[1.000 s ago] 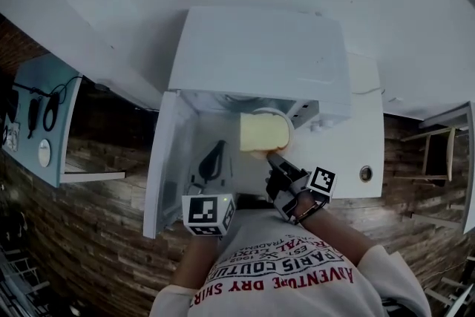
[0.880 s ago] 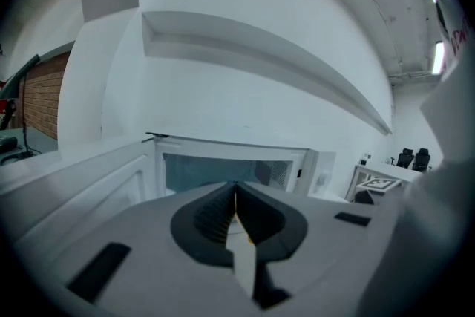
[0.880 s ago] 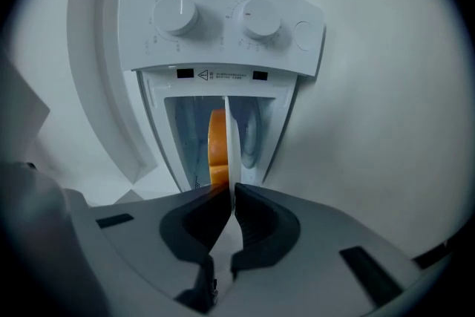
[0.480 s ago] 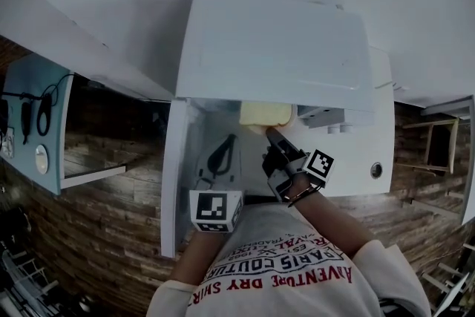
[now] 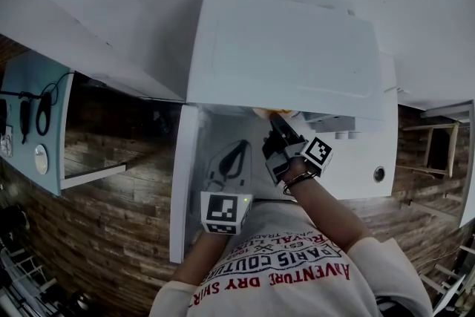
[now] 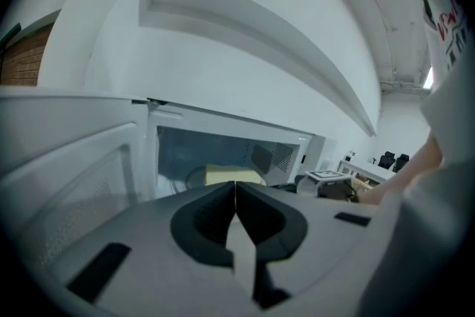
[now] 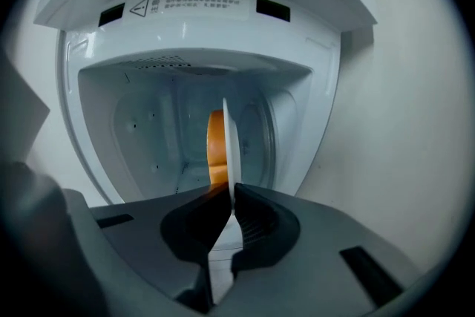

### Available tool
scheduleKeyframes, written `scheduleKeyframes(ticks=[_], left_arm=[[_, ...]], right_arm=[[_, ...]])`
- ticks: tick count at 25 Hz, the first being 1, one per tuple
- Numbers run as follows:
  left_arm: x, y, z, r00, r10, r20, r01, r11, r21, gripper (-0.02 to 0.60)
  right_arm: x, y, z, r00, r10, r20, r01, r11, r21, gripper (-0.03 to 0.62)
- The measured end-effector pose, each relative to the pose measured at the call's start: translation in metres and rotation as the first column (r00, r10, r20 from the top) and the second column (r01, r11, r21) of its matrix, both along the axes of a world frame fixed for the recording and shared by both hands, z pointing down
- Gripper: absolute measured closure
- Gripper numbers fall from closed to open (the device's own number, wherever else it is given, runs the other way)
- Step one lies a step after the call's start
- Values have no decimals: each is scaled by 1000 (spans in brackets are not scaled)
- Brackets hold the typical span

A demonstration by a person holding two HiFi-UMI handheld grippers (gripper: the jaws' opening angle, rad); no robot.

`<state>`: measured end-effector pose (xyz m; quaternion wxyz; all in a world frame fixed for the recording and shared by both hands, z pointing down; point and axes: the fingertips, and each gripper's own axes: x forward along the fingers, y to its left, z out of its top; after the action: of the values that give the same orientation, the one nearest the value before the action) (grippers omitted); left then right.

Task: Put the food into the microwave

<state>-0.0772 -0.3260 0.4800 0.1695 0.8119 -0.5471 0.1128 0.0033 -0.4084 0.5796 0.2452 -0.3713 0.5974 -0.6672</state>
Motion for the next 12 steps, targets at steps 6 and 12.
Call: scheduleKeyframes(ticks=[6, 12], left_arm=[[-4, 1, 4, 1000, 13, 8, -12, 1000, -16, 574], [-13, 3, 4, 1000, 10, 18, -10, 1000, -13, 574]], right_arm=[[-13, -14, 8, 1000, -9, -20, 9, 1000, -17, 571], [-19, -23, 13, 999, 21, -35, -22, 999, -34, 571]])
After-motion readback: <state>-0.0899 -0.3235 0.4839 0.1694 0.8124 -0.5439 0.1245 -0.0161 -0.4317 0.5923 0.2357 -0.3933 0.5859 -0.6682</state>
